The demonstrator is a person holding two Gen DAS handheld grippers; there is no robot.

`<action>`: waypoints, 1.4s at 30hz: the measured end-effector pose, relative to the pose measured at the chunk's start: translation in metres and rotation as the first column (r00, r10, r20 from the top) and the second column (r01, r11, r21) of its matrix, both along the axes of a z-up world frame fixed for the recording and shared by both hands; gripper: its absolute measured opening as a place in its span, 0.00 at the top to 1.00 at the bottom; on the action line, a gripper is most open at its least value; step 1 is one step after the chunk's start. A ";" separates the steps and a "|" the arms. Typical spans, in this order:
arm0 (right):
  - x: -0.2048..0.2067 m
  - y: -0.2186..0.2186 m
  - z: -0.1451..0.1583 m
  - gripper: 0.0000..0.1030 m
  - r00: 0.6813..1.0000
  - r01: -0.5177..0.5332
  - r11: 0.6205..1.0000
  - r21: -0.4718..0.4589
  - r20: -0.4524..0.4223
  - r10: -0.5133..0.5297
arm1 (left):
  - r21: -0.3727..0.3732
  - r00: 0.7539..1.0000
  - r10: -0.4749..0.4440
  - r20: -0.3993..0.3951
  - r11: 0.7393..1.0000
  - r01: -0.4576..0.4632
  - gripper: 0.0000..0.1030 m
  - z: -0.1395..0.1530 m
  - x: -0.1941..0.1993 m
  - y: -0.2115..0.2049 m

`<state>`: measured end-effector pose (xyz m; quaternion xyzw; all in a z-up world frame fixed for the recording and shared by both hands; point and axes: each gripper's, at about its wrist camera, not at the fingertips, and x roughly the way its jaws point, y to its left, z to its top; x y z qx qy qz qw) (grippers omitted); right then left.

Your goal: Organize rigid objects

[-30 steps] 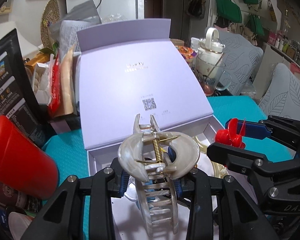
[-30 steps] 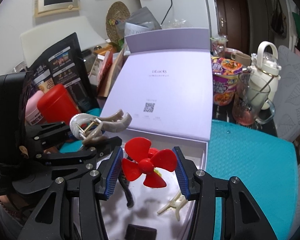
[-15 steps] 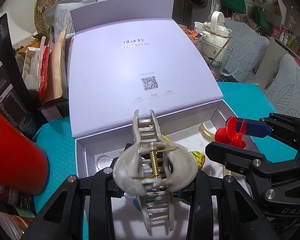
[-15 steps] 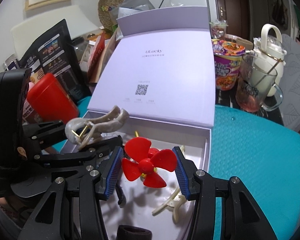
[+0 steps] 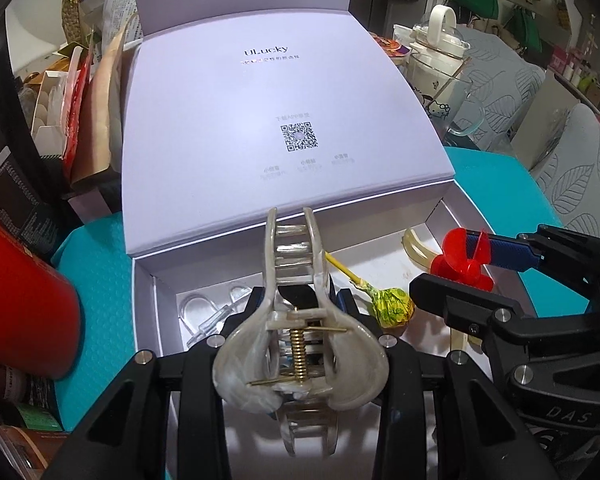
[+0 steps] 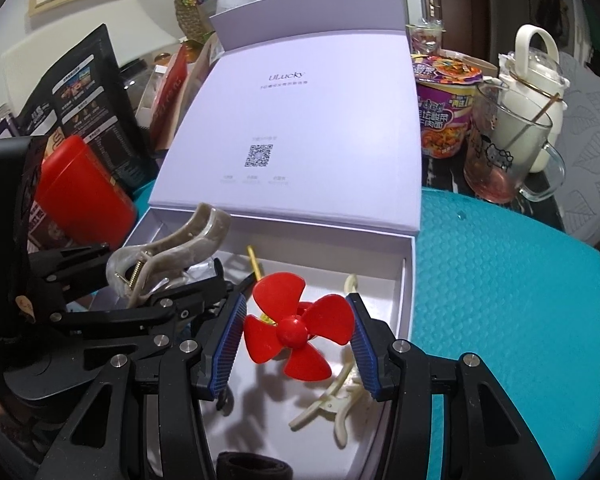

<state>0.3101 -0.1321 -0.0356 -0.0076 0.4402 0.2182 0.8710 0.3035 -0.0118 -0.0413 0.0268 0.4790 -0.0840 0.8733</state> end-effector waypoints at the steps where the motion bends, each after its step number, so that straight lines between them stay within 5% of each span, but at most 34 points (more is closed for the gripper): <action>1: 0.000 0.000 -0.001 0.51 1.000 0.000 1.000 0.000 -0.002 0.000 | 0.013 1.000 0.005 -0.016 1.000 -0.004 0.66 -0.003 0.001 -0.001; 20: -0.008 -0.006 0.014 0.46 0.999 0.025 1.000 -0.007 0.032 -0.024 | 0.024 1.000 0.018 -0.015 1.000 -0.017 0.65 0.009 0.002 -0.005; 25: -0.010 -0.011 0.020 0.46 0.998 0.040 0.999 -0.011 0.049 -0.040 | 0.033 0.999 0.029 0.026 0.999 -0.030 0.35 0.018 -0.002 -0.003; 42: -0.034 -0.006 0.041 0.46 0.996 0.033 0.999 -0.023 0.083 -0.031 | 0.012 0.991 0.061 0.117 0.998 -0.062 0.34 0.054 -0.024 0.009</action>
